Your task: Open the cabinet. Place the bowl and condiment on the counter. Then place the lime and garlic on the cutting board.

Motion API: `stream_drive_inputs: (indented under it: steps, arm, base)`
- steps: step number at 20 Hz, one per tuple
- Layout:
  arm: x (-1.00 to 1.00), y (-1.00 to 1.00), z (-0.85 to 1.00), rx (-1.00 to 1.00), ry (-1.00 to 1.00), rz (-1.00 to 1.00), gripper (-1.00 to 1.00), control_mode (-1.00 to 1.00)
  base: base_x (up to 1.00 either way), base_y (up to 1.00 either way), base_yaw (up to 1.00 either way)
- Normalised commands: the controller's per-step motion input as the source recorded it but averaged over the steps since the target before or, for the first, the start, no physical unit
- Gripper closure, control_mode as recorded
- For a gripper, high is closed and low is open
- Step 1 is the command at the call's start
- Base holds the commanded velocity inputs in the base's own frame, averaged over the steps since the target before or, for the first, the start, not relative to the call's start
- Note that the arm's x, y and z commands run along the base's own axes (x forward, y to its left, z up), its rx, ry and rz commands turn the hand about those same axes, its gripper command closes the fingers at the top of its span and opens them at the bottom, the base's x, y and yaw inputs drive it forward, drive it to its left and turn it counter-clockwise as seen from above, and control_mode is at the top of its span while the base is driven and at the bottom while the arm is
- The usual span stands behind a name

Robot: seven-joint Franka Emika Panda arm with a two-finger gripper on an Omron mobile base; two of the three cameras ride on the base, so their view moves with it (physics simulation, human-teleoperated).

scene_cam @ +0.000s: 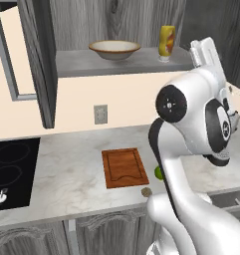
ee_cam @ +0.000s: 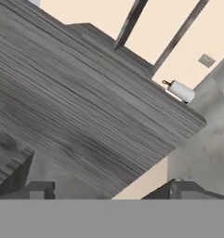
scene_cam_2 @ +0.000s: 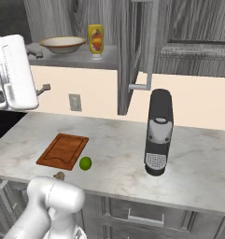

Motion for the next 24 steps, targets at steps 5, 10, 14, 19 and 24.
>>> stream_drive_inputs:
  steps: [5, 10, 14, 19, 24]
  arm:
    - [0.01, 0.0, 0.32, -0.1, 0.26, 0.01, -1.0, -1.0]
    - [0.15, 0.0, 0.0, -0.15, 0.23, 0.01, -1.0, -1.0]
    - [0.26, 0.0, -0.04, -0.11, 0.15, 0.06, -1.0, -1.0]
    - [0.3, 0.0, -0.11, -0.07, 0.07, 0.07, -1.0, -1.0]
    - [0.21, 0.0, -0.1, -0.03, 0.01, 0.07, -1.0, -1.0]
  base:
    - [0.0, 0.0, 0.0]
    - [0.0, 0.0, 0.0]
    - [0.0, 0.0, 0.0]
    - [0.0, 0.0, 0.0]
    - [0.0, 0.0, 0.0]
